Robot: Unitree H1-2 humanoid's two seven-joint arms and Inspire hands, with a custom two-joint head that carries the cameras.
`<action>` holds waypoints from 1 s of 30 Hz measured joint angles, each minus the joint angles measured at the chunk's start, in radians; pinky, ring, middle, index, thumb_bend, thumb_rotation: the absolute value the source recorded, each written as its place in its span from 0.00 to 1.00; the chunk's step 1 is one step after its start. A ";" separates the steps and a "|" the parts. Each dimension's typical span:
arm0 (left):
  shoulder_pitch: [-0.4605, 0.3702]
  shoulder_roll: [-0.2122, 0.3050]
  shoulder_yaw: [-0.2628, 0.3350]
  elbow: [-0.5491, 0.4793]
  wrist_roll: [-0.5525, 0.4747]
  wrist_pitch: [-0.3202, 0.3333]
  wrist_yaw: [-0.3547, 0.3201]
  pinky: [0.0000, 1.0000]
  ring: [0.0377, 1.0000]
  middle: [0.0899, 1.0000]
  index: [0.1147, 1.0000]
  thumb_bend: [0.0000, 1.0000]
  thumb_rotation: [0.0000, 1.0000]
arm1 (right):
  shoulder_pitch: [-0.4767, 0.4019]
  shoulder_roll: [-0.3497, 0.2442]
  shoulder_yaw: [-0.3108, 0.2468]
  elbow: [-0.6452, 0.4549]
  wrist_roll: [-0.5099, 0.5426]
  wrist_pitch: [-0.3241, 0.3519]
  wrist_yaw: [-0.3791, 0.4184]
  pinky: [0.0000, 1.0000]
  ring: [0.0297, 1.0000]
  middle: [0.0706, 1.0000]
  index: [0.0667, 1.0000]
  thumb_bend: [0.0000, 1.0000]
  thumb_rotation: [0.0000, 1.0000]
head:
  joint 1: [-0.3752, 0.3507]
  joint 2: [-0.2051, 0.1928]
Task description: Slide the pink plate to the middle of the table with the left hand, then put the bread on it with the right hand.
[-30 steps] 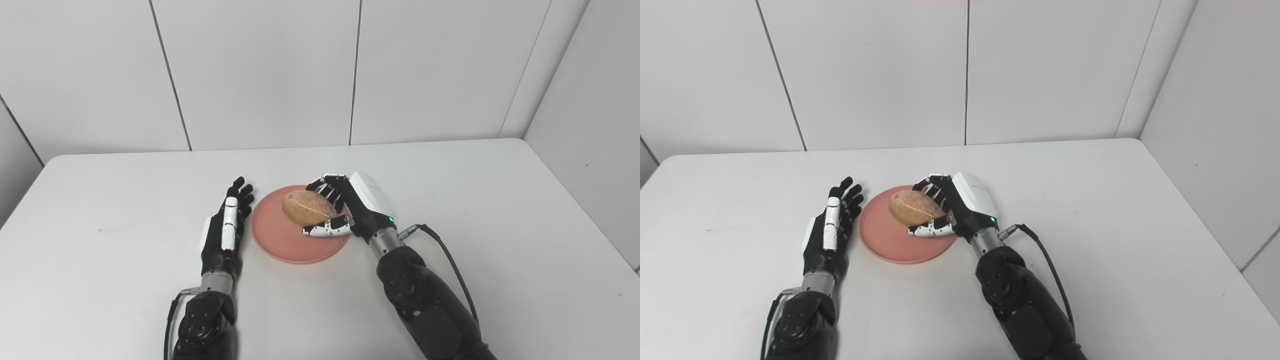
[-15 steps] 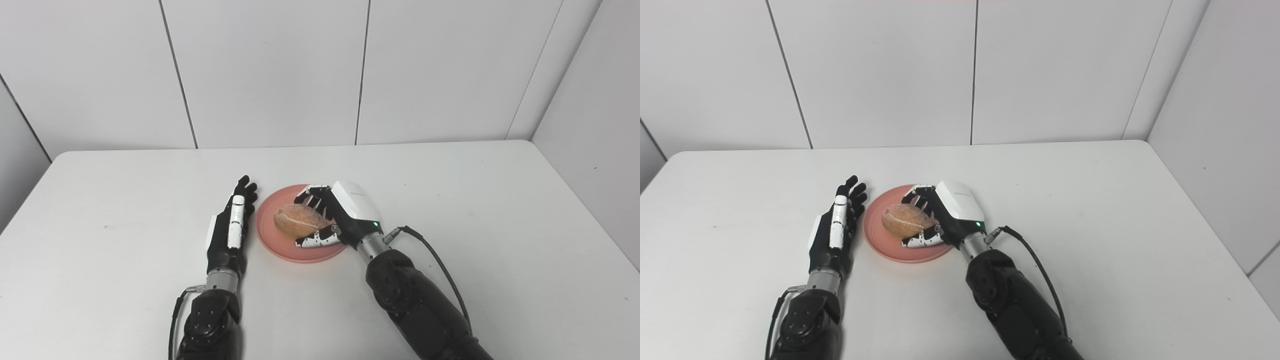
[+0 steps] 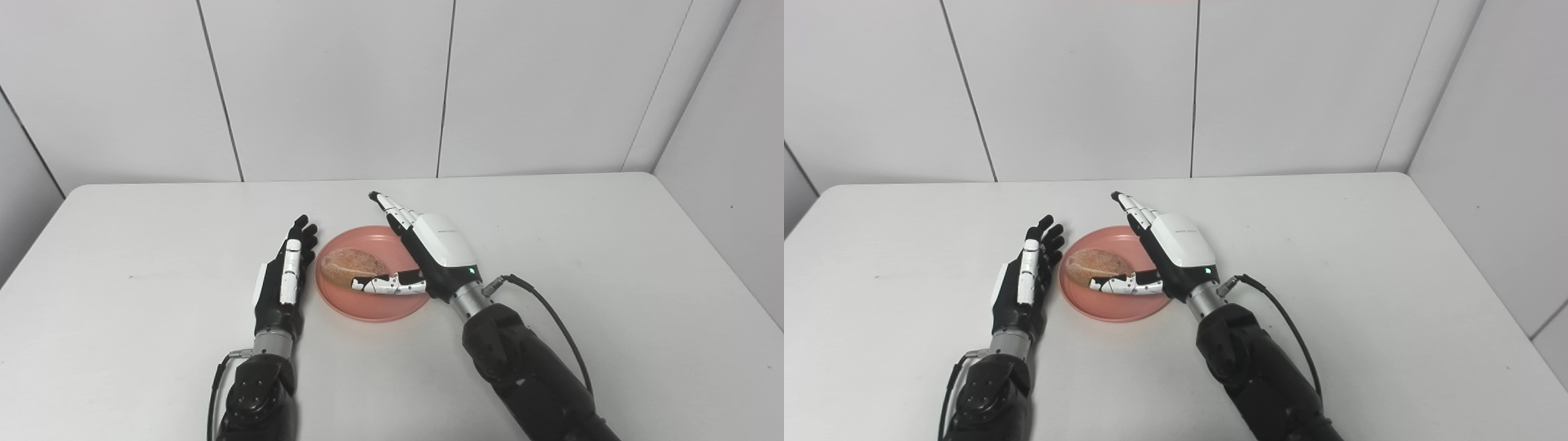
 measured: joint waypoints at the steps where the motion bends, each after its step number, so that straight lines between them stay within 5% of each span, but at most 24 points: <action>1: 0.000 0.000 0.001 -0.001 0.000 0.001 0.000 0.98 0.94 0.91 0.89 0.54 1.00 | 0.006 -0.003 -0.002 -0.008 0.000 0.000 0.000 0.88 0.94 0.98 1.00 0.70 0.73 | 0.000 0.000; 7: 0.005 0.000 -0.001 -0.009 0.002 0.008 0.000 0.97 0.93 0.91 0.89 0.51 1.00 | 0.058 -0.015 -0.055 -0.071 0.036 0.000 0.014 0.88 0.96 1.00 1.00 0.67 0.72 | -0.003 0.005; 15: 0.014 0.010 -0.012 -0.024 0.021 0.010 0.000 0.96 0.93 0.90 0.89 0.52 1.00 | 0.140 0.013 -0.195 -0.106 0.350 0.001 0.125 1.00 1.00 1.00 1.00 0.60 0.99 | -0.011 0.005; 22: 0.022 0.024 -0.011 -0.035 0.038 0.014 0.005 0.89 0.89 0.87 0.85 0.52 1.00 | 0.152 0.070 -0.289 -0.076 0.575 0.004 0.185 1.00 1.00 1.00 1.00 0.68 1.00 | -0.034 0.003; 30: 0.032 0.036 -0.013 -0.054 0.071 0.029 0.018 0.88 0.89 0.86 0.85 0.51 1.00 | 0.153 0.143 -0.311 -0.058 0.657 0.008 0.199 1.00 1.00 1.00 1.00 0.69 1.00 | -0.044 0.003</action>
